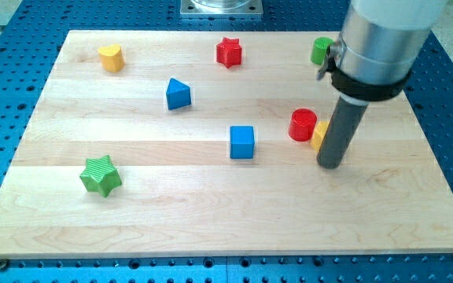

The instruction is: Separate the yellow hexagon from the red circle

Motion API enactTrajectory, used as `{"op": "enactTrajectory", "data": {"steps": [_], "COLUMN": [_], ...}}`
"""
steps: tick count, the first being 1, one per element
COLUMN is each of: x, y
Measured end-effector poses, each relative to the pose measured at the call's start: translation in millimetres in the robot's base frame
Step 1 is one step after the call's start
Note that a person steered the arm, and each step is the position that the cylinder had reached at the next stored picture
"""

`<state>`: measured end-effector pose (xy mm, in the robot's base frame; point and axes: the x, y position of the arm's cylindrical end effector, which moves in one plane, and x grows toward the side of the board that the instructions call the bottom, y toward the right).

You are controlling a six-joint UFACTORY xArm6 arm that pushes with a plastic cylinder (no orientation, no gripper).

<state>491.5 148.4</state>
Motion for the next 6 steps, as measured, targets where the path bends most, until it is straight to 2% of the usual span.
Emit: {"op": "enactTrajectory", "data": {"steps": [1,2,3,4,6], "x": [18,-23,-55,-28,-63], "y": [-25,-30,6,12,37]}}
